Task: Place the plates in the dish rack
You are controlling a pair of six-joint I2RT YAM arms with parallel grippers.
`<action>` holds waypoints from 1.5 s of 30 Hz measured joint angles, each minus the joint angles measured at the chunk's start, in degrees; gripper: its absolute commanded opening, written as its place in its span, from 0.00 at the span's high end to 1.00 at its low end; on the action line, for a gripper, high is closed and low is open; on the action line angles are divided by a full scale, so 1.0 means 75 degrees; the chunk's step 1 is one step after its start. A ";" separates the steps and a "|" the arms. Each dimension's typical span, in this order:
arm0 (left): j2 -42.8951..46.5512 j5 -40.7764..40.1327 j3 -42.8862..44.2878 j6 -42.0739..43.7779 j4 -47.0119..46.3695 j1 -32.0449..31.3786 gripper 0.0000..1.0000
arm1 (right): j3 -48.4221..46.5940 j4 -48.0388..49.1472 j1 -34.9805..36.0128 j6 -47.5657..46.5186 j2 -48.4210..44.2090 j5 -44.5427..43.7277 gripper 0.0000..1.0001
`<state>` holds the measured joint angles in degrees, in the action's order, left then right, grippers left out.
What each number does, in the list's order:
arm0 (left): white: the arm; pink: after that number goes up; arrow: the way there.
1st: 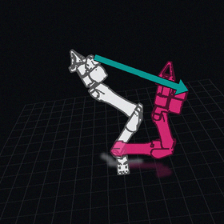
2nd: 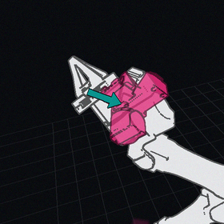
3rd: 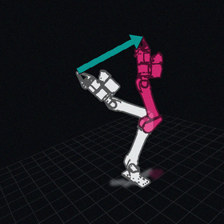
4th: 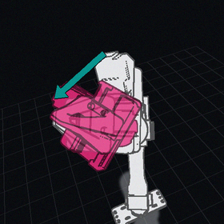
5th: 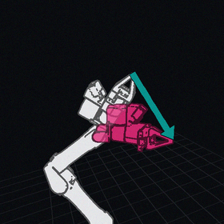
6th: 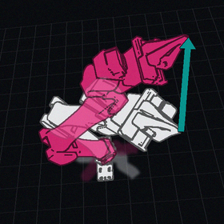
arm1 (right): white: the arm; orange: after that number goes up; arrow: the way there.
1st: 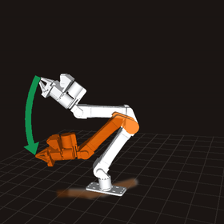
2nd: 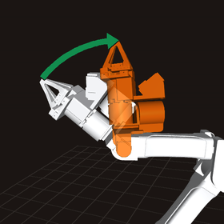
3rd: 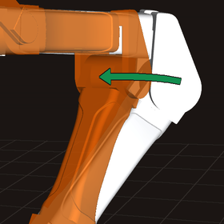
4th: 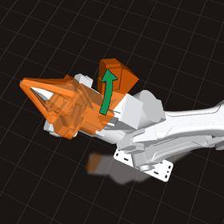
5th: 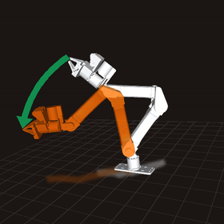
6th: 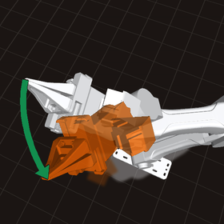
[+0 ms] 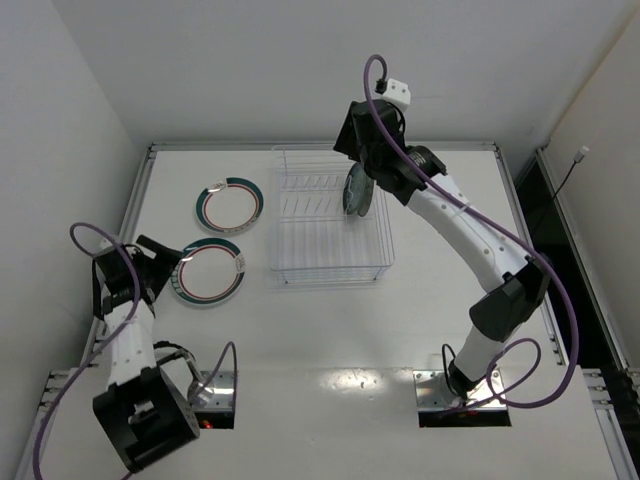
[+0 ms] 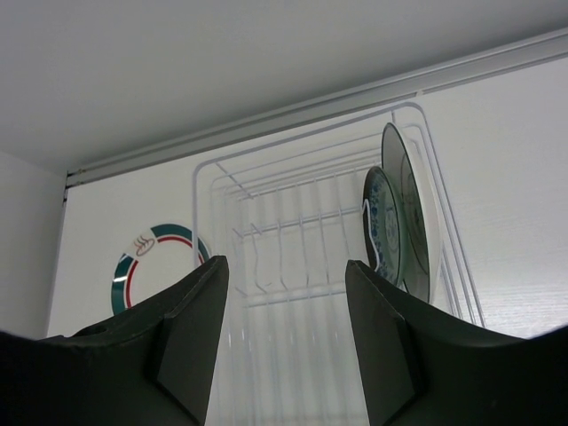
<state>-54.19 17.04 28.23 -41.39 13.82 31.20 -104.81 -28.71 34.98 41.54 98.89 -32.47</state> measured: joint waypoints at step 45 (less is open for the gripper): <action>-0.3040 0.1687 -0.0740 -0.0758 -0.1303 -0.0213 1.00 | 0.1102 0.0519 -0.1017 0.0446 -0.0367 0.1553 0.48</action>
<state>-76.99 29.69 22.68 -47.07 4.05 29.61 -96.55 -24.82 27.35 44.88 96.14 -20.82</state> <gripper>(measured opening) 0.085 0.523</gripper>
